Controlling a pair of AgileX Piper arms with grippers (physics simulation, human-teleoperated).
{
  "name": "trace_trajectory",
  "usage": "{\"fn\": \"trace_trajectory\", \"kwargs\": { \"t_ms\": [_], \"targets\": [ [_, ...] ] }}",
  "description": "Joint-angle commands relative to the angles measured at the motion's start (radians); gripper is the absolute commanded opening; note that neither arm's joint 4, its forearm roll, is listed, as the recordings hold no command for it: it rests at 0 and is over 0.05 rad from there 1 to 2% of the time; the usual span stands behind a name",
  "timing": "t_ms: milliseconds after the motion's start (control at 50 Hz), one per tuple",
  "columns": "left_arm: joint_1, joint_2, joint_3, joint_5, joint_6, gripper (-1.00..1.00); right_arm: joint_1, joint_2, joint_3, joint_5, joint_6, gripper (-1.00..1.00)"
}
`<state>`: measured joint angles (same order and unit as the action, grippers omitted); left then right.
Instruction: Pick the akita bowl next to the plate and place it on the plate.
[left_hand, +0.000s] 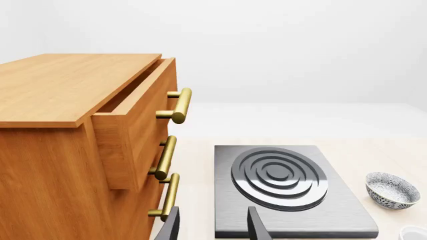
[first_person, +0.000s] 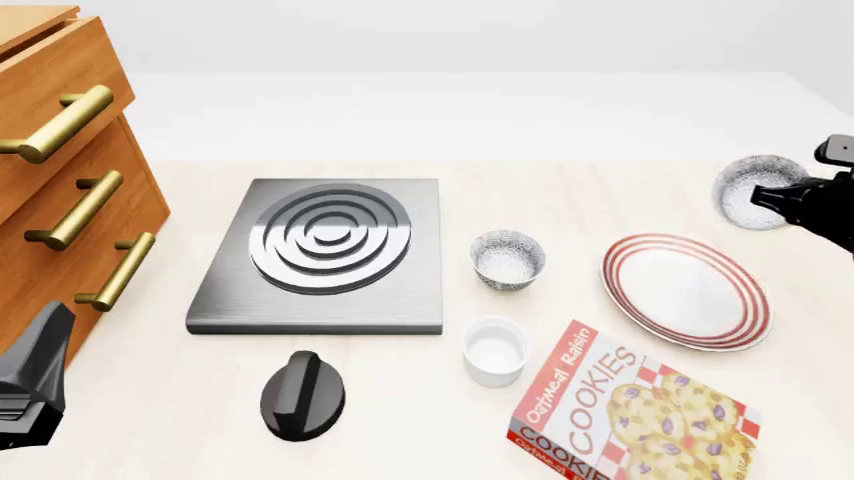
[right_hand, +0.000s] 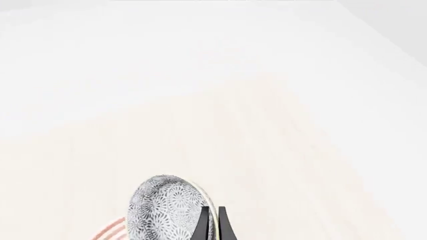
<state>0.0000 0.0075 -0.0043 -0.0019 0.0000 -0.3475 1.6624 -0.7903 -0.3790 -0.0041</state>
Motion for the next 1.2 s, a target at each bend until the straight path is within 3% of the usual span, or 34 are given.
{"fn": "trace_trajectory", "kwargs": {
  "t_ms": [20,1200],
  "targets": [
    [0.0,0.0,0.0,0.0,0.0,1.0,0.041,-0.078,0.05,0.012,0.019,-1.0],
    [0.0,0.0,0.0,0.0,0.0,1.0,0.162,-0.177,0.237,-0.019,0.052,-1.0]
  ]
}}
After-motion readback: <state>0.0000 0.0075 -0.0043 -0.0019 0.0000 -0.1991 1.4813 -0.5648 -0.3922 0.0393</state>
